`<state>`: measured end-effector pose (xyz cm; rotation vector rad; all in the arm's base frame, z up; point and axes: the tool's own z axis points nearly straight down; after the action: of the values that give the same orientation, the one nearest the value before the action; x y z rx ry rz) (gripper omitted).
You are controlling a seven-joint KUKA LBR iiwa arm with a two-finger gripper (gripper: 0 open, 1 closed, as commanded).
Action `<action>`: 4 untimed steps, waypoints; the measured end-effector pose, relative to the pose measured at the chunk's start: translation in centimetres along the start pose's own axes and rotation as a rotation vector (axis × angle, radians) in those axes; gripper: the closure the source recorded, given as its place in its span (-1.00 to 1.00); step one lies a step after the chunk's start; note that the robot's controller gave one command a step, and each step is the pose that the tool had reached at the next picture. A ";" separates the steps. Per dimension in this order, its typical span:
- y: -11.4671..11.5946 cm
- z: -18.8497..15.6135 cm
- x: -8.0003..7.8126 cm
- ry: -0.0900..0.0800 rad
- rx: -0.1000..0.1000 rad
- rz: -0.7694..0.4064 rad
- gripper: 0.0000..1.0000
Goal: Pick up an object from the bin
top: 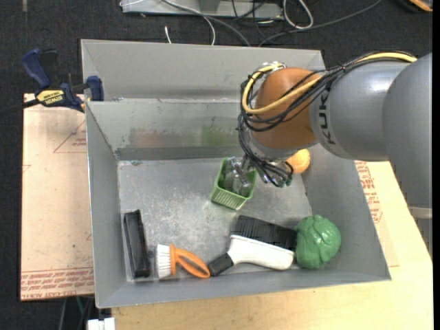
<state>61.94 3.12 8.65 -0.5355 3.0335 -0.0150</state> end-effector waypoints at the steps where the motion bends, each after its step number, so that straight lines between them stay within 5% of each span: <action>1: 2.2 0.2 -3.4 -0.001 0.004 -0.089 1.00; 2: 1.9 0.1 -2.4 -0.038 0.004 -0.043 1.00; 3: 0.8 0.1 -1.3 -0.056 0.005 -0.103 1.00; 4: 3.1 0.0 -0.4 -0.080 0.019 -0.039 1.00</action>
Offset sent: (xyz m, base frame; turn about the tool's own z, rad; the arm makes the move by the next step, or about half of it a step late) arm 0.0040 0.0211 -0.0165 -0.0453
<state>61.28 6.22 8.65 -0.5792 2.9423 -0.0234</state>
